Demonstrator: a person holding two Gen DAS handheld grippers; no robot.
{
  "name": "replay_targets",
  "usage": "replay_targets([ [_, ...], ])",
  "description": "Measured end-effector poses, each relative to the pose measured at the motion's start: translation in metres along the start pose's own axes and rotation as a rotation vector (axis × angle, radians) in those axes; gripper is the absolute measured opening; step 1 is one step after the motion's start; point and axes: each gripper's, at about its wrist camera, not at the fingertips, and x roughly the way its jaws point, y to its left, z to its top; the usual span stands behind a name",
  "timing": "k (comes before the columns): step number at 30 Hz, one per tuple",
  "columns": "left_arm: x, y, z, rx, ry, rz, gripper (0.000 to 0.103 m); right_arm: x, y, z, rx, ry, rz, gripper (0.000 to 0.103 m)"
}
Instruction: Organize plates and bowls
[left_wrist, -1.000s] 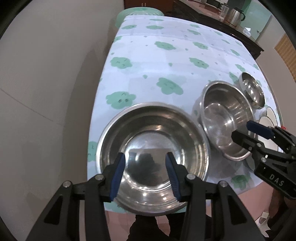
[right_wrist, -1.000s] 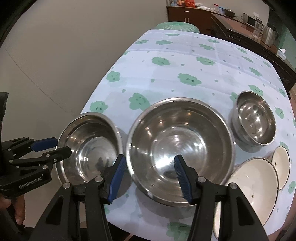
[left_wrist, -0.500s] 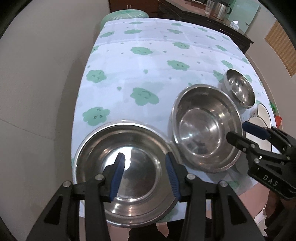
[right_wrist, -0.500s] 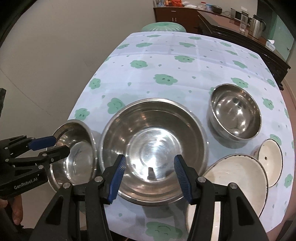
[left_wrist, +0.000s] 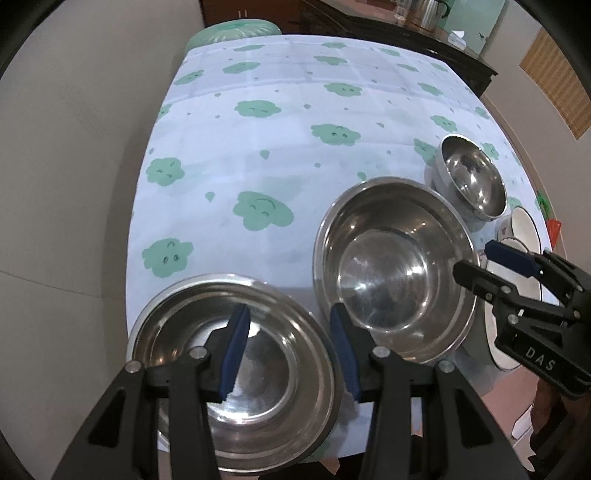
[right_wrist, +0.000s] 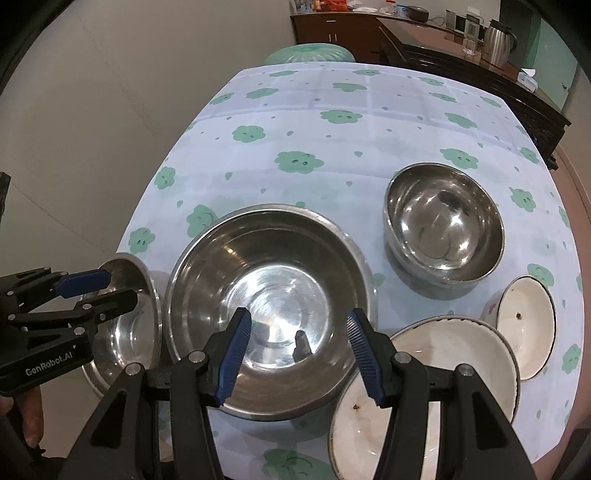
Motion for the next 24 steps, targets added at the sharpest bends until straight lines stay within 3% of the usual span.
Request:
replay_targets([
  [18, 0.030, -0.020, 0.023, 0.038, 0.053, -0.010, 0.045, 0.020, -0.032, 0.009, 0.030, 0.042, -0.084, 0.056],
  [21, 0.034, -0.022, 0.024, 0.044, 0.065, -0.015, 0.045, 0.023, -0.036, 0.010, 0.030, 0.054, -0.078, 0.045],
  [24, 0.038, -0.025, 0.024, 0.049, 0.073, -0.017, 0.045, 0.027, -0.038, 0.010, 0.027, 0.063, -0.076, 0.043],
])
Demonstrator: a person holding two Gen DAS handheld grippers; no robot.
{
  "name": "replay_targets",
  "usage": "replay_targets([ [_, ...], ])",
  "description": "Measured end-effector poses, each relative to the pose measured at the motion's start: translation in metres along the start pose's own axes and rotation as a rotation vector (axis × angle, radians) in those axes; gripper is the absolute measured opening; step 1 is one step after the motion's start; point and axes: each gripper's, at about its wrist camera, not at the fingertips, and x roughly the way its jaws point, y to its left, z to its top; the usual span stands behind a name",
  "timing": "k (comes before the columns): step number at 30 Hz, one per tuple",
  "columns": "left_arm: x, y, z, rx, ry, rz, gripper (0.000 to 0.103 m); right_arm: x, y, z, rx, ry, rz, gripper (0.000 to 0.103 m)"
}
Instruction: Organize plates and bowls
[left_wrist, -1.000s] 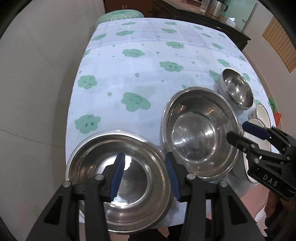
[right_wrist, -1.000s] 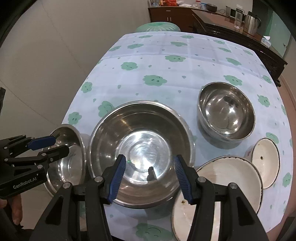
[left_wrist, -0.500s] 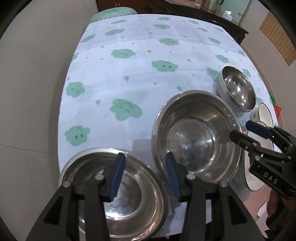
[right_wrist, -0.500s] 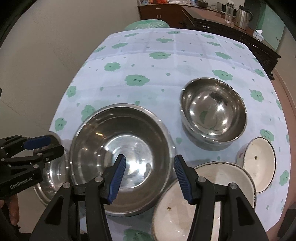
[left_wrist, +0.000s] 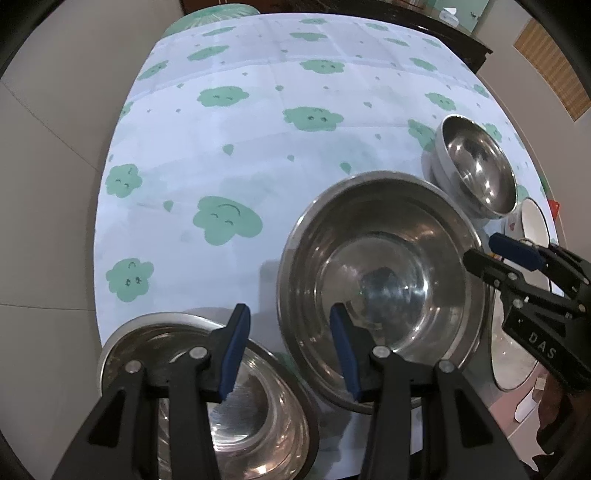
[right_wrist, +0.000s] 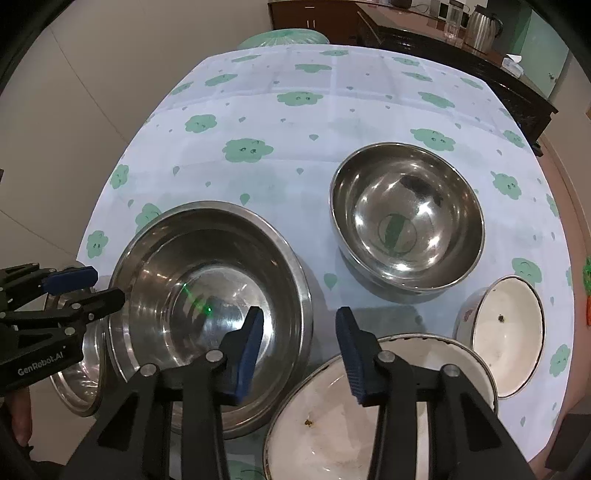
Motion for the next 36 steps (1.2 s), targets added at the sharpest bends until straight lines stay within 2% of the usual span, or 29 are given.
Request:
replay_targets([
  [1, 0.001, -0.001, 0.000, 0.001, 0.003, 0.000, 0.045, 0.001, 0.000, 0.000, -0.001, 0.004, 0.003, 0.043],
  [3, 0.003, -0.002, 0.000, 0.003, 0.007, 0.000, 0.045, 0.003, 0.000, 0.000, -0.010, 0.013, 0.007, 0.035],
  [11, 0.006, -0.006, 0.001, 0.007, 0.011, -0.010, 0.042, 0.008, 0.001, -0.001, -0.034, 0.037, 0.029, 0.025],
  [19, 0.013, -0.008, 0.003, 0.015, 0.023, 0.007, 0.030, 0.015, 0.000, 0.002, -0.049, 0.058, 0.026, 0.021],
  [24, 0.016, -0.008, 0.004, 0.021, 0.031, 0.042, 0.018, 0.018, 0.002, 0.002, -0.068, 0.064, 0.015, 0.016],
  [29, 0.017, -0.009, 0.004, 0.023, 0.034, 0.060, 0.017, 0.018, -0.001, 0.003, -0.049, 0.068, 0.017, 0.014],
  [32, 0.017, -0.010, 0.004, 0.027, 0.033, 0.081, 0.011, 0.017, -0.001, 0.004, -0.046, 0.068, 0.014, 0.014],
  [36, 0.014, -0.007, 0.006, 0.010, 0.027, 0.075, 0.009, 0.017, -0.003, 0.004, -0.029, 0.066, 0.025, 0.012],
])
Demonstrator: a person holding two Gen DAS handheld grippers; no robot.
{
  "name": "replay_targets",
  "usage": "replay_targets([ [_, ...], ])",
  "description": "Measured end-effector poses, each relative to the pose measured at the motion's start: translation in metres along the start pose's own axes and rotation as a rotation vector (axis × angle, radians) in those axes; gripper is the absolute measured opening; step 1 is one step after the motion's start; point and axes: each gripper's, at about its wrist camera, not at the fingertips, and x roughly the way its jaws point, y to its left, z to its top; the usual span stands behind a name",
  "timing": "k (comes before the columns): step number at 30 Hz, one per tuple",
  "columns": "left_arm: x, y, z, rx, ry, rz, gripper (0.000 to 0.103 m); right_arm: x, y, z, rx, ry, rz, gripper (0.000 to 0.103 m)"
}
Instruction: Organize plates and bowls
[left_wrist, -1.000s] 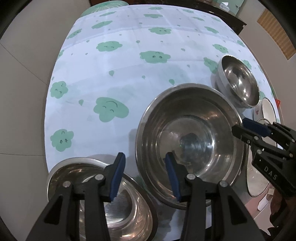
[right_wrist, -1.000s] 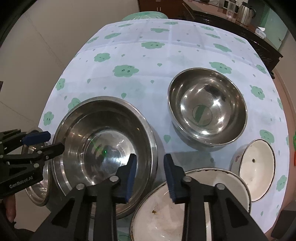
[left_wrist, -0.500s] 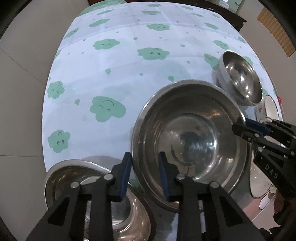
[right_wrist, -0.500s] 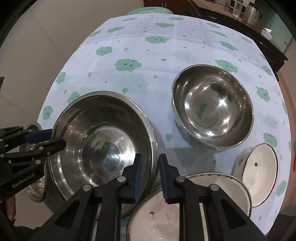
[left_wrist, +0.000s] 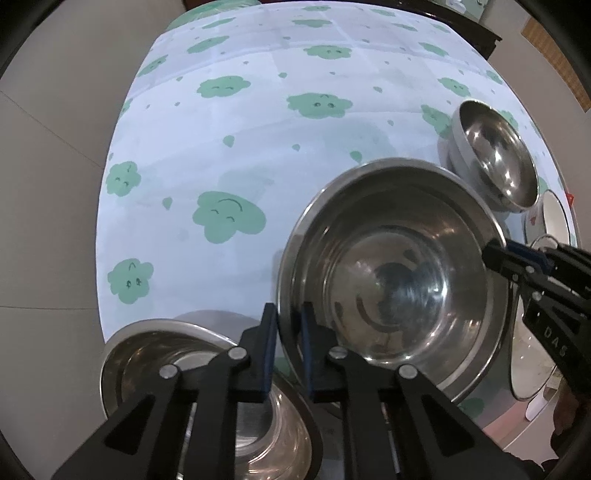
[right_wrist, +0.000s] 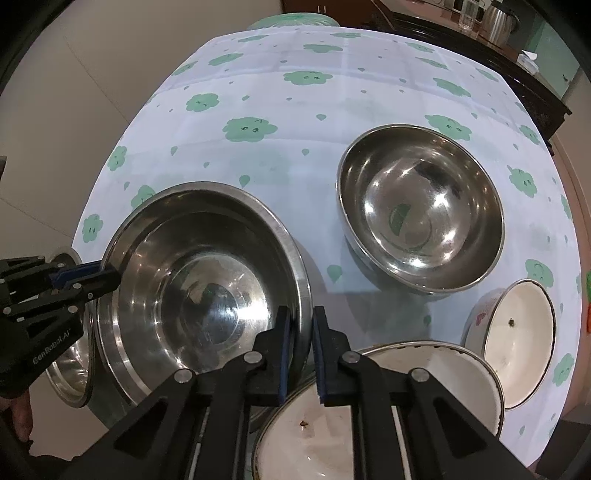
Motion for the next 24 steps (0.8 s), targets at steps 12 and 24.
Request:
replay_targets([
  [12, -0.023, 0.005, 0.007, -0.007, -0.038, -0.005, 0.008, -0.013, -0.001, 0.008, 0.006, -0.025, 0.001, 0.012],
  [24, -0.042, 0.011, 0.004, -0.019, -0.066, -0.010, 0.008, -0.026, 0.003, 0.015, -0.001, -0.043, 0.009, 0.012],
])
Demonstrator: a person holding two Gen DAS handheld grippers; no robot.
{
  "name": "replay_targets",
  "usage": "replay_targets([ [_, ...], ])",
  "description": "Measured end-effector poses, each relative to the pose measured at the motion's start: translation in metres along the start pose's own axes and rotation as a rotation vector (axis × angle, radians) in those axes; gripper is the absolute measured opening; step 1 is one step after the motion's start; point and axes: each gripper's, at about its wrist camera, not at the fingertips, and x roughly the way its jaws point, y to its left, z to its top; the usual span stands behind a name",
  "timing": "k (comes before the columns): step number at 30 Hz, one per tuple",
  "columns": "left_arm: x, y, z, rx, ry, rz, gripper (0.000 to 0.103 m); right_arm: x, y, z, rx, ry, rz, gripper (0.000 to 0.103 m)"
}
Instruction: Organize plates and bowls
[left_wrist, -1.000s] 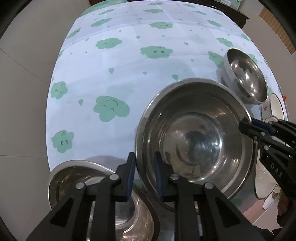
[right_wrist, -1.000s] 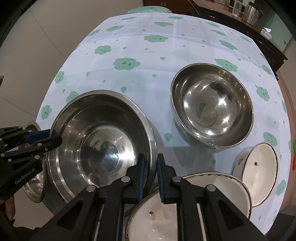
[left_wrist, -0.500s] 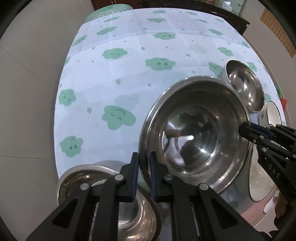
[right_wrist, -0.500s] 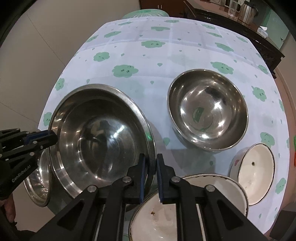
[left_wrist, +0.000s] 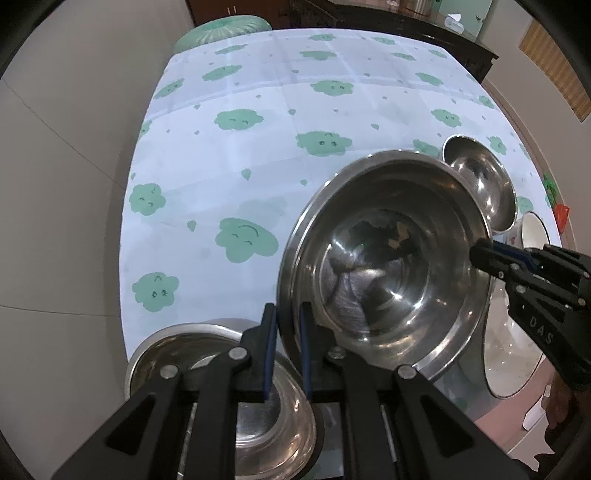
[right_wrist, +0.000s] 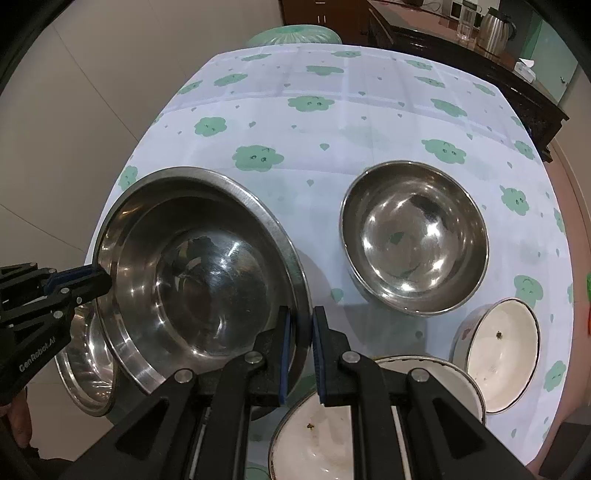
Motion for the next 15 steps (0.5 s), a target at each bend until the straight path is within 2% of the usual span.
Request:
replay_targets([
  [15, -0.031, 0.018, -0.007, -0.023, -0.037, 0.010, 0.008, -0.029, 0.021, 0.009, -0.038, -0.043, 0.003, 0.012],
])
